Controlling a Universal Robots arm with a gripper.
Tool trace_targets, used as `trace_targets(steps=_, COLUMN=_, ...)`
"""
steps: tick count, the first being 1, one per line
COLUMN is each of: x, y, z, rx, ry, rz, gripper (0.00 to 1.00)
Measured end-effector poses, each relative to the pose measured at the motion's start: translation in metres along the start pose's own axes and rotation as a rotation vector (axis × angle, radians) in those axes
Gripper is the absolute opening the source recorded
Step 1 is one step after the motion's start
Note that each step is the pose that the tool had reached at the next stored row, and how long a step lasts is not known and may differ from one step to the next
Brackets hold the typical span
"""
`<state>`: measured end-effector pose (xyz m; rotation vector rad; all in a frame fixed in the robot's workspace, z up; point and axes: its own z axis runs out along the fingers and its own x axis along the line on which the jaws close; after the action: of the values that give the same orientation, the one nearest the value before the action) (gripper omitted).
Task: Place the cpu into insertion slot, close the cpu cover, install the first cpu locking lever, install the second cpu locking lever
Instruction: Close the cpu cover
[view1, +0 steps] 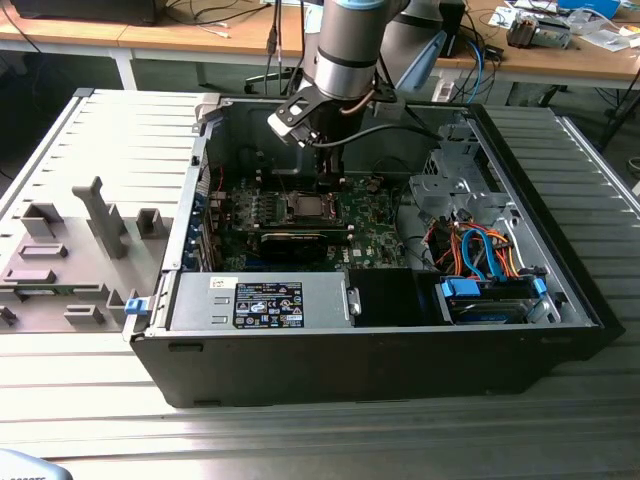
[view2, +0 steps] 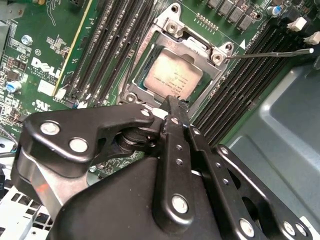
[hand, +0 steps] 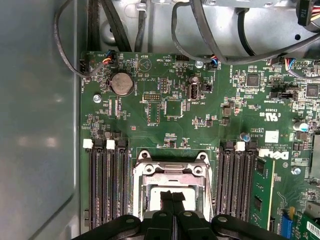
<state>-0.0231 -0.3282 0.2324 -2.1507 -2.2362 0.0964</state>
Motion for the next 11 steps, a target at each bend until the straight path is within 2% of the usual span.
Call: trace_targets(steps=11, x=0.0002, y=-0.004, z=0.005, rx=0.0001, ry=-0.0001, rz=0.0, gripper=0.11)
